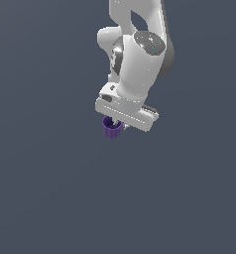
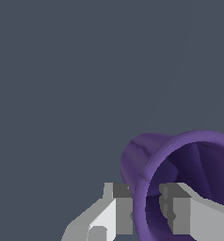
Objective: Pick up the object and move it to a goal position.
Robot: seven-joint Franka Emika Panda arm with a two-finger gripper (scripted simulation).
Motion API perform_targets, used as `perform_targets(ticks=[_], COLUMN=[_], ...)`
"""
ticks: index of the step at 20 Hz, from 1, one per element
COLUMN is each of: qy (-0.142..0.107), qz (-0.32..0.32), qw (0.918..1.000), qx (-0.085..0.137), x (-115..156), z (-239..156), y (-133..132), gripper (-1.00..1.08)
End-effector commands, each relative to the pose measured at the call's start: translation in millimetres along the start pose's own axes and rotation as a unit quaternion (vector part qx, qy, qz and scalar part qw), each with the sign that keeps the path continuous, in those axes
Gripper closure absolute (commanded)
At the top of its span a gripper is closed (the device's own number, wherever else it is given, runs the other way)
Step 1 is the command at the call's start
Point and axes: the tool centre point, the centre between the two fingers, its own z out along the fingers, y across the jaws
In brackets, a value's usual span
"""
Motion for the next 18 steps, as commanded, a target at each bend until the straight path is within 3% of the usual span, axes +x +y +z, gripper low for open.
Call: perform_targets(ticks=[1,10,18], qy=[0.001,0.001,0.001], qz=[0.0,0.0,0.0], qw=[1.0,1.0,1.0], qx=[0.0,0.0,0.0], x=[-12,-43,-52], z=[-24,-86,-105], y=[1,4,4], gripper=[1.08,1.08,1.08])
